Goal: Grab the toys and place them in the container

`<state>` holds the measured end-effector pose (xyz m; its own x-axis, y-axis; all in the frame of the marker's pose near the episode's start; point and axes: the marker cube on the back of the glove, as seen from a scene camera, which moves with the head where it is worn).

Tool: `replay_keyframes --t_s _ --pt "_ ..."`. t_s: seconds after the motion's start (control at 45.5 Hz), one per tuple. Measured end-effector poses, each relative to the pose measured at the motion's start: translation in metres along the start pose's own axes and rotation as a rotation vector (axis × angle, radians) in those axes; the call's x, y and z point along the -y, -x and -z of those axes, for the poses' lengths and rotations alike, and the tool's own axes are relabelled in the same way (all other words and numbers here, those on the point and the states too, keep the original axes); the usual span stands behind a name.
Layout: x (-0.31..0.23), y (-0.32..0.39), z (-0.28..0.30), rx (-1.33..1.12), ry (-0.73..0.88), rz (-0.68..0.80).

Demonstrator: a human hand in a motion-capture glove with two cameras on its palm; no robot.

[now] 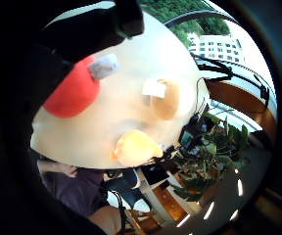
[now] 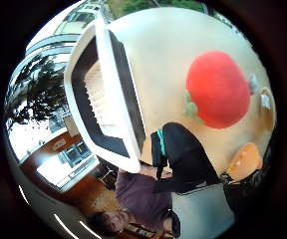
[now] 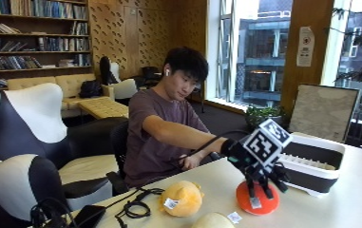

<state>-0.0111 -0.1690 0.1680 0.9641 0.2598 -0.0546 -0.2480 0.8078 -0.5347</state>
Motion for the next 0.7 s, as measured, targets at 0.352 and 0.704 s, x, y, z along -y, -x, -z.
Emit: replay_keyframes --t_s 0.352,0.704 --pt "0.022 -0.002 -0.061 -0.027 -0.263 0.06" --pt "-0.072 0.027 0.092 -0.047 -0.404 0.063"
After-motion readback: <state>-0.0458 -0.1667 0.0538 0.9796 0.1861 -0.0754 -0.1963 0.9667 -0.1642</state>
